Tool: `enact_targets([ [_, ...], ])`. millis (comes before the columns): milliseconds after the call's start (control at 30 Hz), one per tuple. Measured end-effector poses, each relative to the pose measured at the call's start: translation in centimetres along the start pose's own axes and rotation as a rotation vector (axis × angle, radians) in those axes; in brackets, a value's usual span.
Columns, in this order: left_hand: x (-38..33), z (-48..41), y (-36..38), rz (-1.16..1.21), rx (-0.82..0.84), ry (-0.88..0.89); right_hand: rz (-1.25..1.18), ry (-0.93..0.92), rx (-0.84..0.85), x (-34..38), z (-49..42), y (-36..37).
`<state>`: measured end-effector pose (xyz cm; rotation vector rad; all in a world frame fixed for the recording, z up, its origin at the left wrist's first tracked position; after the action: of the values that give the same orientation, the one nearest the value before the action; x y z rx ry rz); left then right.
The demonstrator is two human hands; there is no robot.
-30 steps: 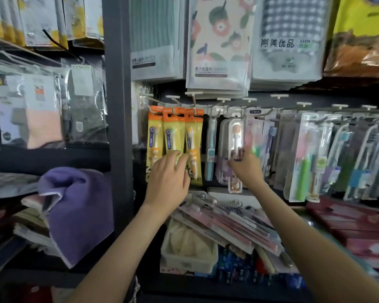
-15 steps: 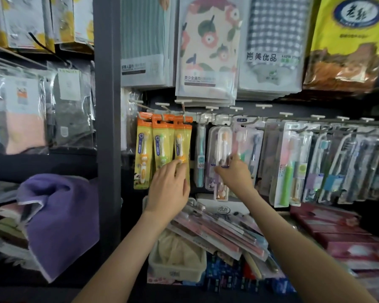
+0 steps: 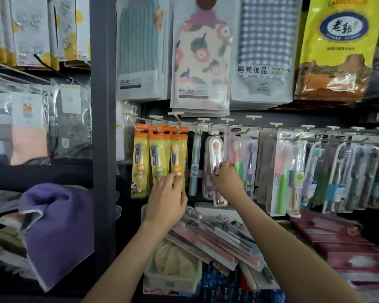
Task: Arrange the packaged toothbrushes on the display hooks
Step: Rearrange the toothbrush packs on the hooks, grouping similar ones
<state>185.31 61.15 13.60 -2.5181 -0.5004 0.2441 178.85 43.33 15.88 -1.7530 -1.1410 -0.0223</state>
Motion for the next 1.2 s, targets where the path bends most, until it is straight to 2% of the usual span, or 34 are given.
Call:
enact_targets([
  [200, -1.8, -0.1, 1.1, 0.024, 0.039, -0.009, -0.036, -0.073, 0.088, -0.4, 0.4, 0.5],
  [267, -2.3, 0.0, 1.5, 0.024, 0.064, -0.014, -0.067, -0.089, -0.033, -0.9, 0.5, -0.3],
  [367, -2.6, 0.0, 1.7, 0.019, 0.070, -0.024, -0.048, -0.097, -0.380, -1.9, 0.7, -2.5],
  [434, -2.9, 0.0, 1.7, 0.021, 0.071, -0.021, 0.021, -0.040, -0.478, -2.8, 0.4, -3.1],
  [500, -3.1, 0.1, 1.8, 0.029, 0.074, -0.023, -0.021, 0.015, -0.393, -3.6, -0.4, -2.8],
  [601, -3.1, 0.3, 1.6, 0.050, 0.041, -0.034, -0.174, -0.037, -0.224, -4.1, -1.5, -2.0],
  [801, -2.9, 1.1, 1.2, 0.056, 0.023, -0.049, -0.207, -0.082, -0.224, -4.7, -1.0, -3.0],
  [1001, -4.6, 0.4, 1.3, 0.092, 0.077, -0.060, -0.023, -0.151, -0.217, -4.2, -0.1, -5.3],
  [1101, -5.8, 0.0, 1.9, 0.215, 0.119, -0.130, -0.094, -0.149, -0.164, -3.9, 1.3, -6.0],
  [1201, -6.6, 0.1, 3.7, 0.457, 0.260, -0.310, -0.237, -0.110, -0.045, -4.0, 3.3, -5.3],
])
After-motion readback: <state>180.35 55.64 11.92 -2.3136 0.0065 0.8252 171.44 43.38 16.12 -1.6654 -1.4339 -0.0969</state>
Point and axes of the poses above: each hand's wrist, its own z-axis away from the middle knuckle, its own y-axis out of the palm, x = y × z, the point moved 6 cm from there along -z, towards the middle knuckle, and after that the axes turned 5 degrees about -x, right-handed, at the moved point
